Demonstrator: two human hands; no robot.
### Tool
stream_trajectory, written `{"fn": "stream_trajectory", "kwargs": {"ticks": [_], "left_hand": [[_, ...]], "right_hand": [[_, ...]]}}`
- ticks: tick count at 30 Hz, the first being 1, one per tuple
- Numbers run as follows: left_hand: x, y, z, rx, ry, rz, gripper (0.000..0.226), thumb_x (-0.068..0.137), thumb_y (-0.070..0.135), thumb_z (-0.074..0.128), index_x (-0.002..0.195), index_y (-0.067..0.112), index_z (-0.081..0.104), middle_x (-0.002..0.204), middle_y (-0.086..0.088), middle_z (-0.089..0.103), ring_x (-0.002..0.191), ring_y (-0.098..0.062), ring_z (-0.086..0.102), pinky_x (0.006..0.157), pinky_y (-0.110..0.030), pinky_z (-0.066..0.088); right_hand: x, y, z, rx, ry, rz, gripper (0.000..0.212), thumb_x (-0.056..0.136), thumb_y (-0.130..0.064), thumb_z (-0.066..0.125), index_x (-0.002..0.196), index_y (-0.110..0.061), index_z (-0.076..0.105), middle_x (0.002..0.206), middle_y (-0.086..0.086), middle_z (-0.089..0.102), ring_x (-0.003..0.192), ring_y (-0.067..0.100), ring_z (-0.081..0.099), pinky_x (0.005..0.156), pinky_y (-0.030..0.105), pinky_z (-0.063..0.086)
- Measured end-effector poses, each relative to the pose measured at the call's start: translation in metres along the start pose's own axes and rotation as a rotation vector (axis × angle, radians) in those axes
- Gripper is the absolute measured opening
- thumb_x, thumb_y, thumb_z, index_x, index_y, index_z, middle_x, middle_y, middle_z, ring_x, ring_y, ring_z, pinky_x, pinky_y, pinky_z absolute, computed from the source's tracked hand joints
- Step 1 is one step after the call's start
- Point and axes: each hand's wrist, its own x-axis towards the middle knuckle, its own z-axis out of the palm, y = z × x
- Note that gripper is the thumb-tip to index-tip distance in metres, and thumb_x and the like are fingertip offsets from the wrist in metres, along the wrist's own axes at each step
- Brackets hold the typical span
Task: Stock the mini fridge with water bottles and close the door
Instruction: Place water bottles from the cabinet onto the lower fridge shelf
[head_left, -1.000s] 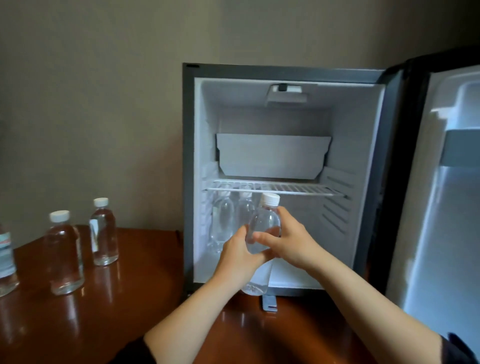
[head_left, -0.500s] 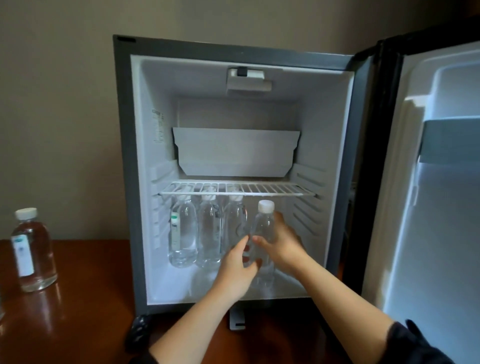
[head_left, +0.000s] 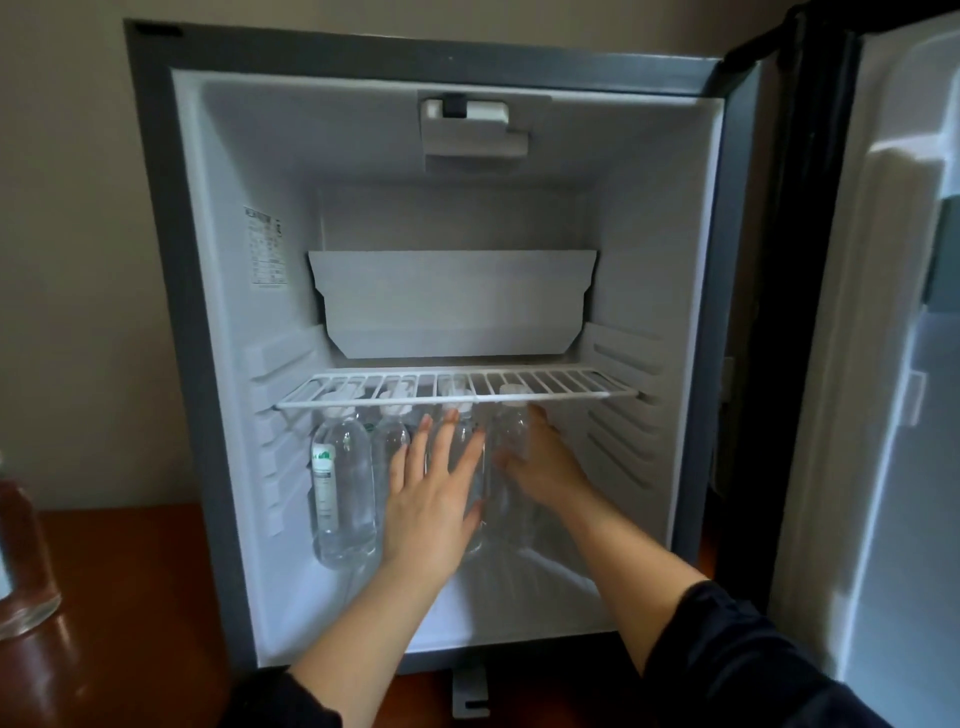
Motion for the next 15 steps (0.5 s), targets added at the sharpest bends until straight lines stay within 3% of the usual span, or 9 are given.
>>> {"fn": "stream_trajectory", "kwargs": {"ticks": [5, 11, 15], "left_hand": [[-0.003, -0.01, 0.019, 0.068, 0.073, 0.066, 0.101, 0.056, 0.042, 0.084, 0.141, 0.023, 0.035, 0.15, -0.01, 0.026, 0.137, -0.029, 0.03, 0.11, -0.044, 0.018], [-0.004, -0.013, 0.029, 0.055, 0.088, 0.092, 0.109, 0.06, 0.045, 0.081, 0.147, 0.02, 0.02, 0.157, -0.009, -0.001, 0.141, -0.03, 0.017, 0.114, -0.041, 0.003], [-0.004, -0.015, 0.032, 0.062, 0.072, 0.098, 0.11, 0.063, 0.046, 0.078, 0.149, 0.021, 0.013, 0.157, -0.005, -0.013, 0.146, -0.024, -0.007, 0.115, -0.04, 0.003]], "right_hand": [[0.023, 0.002, 0.007, -0.028, -0.017, 0.04, 0.07, 0.09, -0.024, 0.06, 0.146, -0.023, 0.018, 0.141, 0.016, 0.036, 0.128, 0.037, 0.044, 0.089, 0.031, 0.041], [0.043, 0.005, 0.017, -0.041, -0.057, 0.061, 0.073, 0.087, -0.031, 0.064, 0.146, -0.02, 0.022, 0.145, 0.015, 0.033, 0.13, 0.033, 0.042, 0.1, 0.036, 0.042], [0.05, 0.009, 0.019, -0.021, -0.082, 0.073, 0.076, 0.084, -0.035, 0.066, 0.145, -0.021, 0.021, 0.143, 0.013, 0.041, 0.128, 0.031, 0.047, 0.1, 0.042, 0.045]]}}
